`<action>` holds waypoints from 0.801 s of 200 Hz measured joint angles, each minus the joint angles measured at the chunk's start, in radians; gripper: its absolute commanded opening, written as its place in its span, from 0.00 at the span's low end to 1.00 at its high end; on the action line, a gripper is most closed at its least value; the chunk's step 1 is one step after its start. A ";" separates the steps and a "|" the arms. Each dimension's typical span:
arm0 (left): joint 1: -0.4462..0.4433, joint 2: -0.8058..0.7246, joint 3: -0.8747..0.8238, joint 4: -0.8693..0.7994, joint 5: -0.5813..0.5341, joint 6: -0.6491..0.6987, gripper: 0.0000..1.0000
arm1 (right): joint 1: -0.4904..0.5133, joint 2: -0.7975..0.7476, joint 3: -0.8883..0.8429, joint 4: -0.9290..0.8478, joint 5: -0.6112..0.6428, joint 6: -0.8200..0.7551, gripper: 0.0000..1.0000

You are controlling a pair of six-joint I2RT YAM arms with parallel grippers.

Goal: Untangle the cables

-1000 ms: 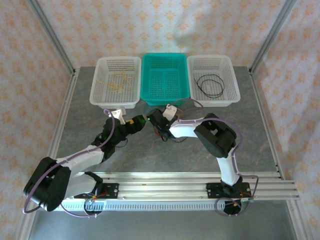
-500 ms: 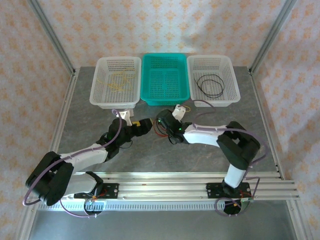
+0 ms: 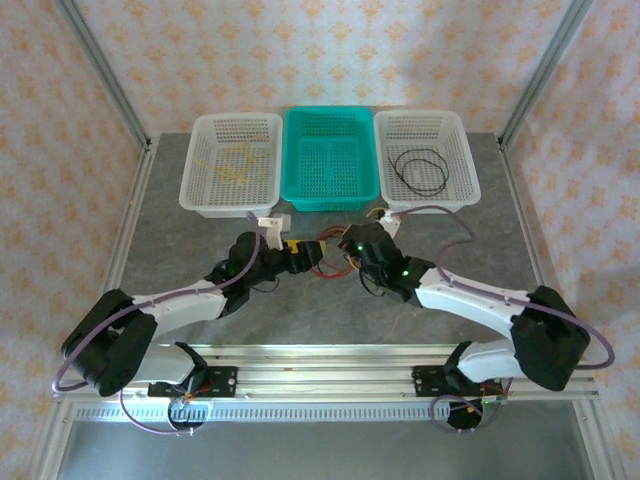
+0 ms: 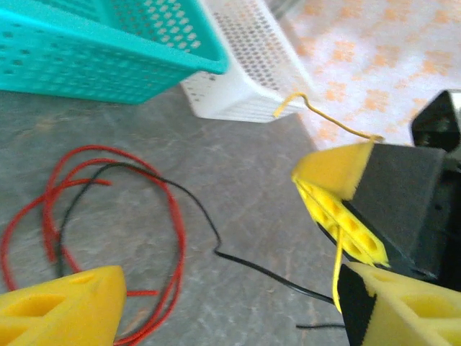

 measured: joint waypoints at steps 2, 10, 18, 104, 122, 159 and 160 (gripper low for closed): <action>-0.002 0.002 0.000 0.004 0.002 0.001 0.76 | -0.003 -0.005 -0.003 0.002 -0.003 0.003 0.00; -0.011 0.013 0.002 0.023 0.016 0.000 0.75 | -0.012 -0.024 -0.012 0.006 -0.013 0.020 0.00; -0.017 0.026 0.003 0.044 0.030 -0.003 0.75 | -0.019 -0.039 -0.020 0.013 -0.023 0.035 0.00; -0.072 0.116 0.064 0.146 0.106 -0.015 0.68 | -0.074 -0.090 -0.093 0.111 -0.145 0.177 0.00; -0.078 0.138 0.079 0.154 0.111 -0.015 0.68 | -0.074 -0.090 -0.098 0.130 -0.161 0.189 0.00; -0.095 0.173 0.096 0.164 0.129 -0.015 0.67 | -0.074 -0.090 -0.099 0.147 -0.179 0.201 0.00; -0.095 0.173 0.096 0.164 0.129 -0.015 0.66 | -0.074 -0.090 -0.099 0.148 -0.179 0.201 0.00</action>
